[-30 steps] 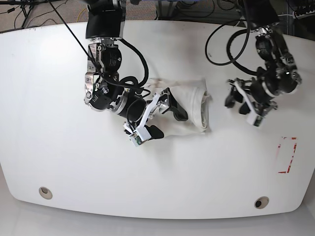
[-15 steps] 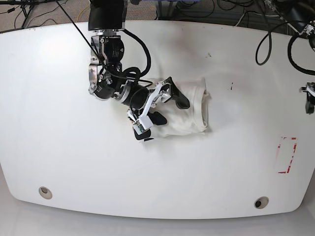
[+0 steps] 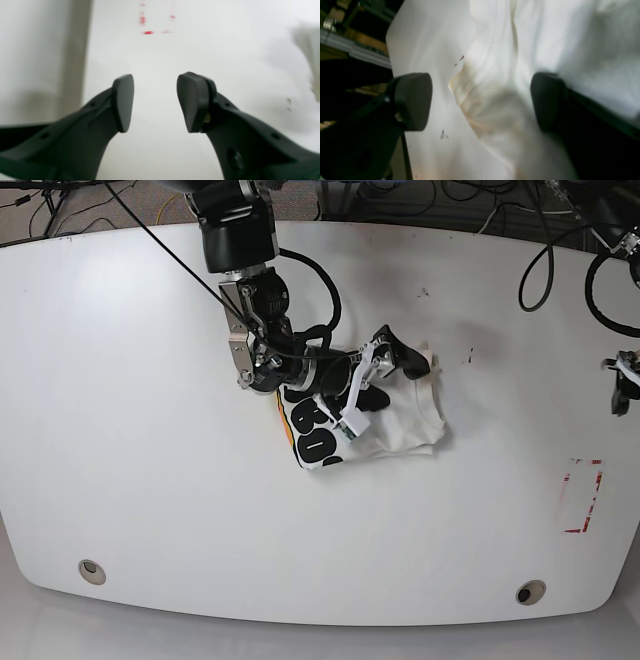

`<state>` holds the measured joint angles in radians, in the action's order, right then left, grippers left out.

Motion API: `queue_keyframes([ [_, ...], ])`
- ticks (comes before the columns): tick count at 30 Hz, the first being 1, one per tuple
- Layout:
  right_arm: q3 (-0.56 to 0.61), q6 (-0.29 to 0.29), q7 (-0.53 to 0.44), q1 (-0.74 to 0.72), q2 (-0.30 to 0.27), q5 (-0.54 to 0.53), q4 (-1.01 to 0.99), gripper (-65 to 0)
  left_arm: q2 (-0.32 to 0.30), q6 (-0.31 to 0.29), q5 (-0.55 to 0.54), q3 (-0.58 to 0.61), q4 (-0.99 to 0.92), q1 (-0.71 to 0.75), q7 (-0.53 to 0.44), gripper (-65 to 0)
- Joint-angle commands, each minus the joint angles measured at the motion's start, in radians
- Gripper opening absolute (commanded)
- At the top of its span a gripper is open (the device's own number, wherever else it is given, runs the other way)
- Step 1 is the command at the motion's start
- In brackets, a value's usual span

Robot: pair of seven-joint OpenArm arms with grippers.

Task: Fold the T-shirt properly
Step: 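Hold the bundle with the right gripper and lift the left gripper away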

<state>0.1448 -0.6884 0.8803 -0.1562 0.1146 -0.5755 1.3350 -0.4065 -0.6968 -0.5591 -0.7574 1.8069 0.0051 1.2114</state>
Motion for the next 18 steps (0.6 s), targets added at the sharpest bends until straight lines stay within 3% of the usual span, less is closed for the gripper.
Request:
queue_keyframes([
  [1,-0.004,-0.010,0.004,-0.029,0.000,-0.025,0.105,-5.4,0.008,-0.001,-0.019,0.051,0.018,-0.007,-0.020,-35.0],
  [9,-0.004,-0.007,0.027,-0.032,-0.089,-0.021,0.346,-5.4,0.097,-0.001,-0.019,0.223,0.032,-0.014,-0.023,-35.0],
  [14,-0.004,0.049,0.026,-0.055,-0.151,-0.018,0.386,-5.9,0.157,-0.001,-0.016,0.350,0.063,-0.009,-0.080,-35.0],
  [18,-0.004,0.055,0.017,-0.079,-0.183,-0.011,0.364,-15.5,0.194,-0.001,0.020,0.468,0.098,0.002,-0.147,-35.0],
])
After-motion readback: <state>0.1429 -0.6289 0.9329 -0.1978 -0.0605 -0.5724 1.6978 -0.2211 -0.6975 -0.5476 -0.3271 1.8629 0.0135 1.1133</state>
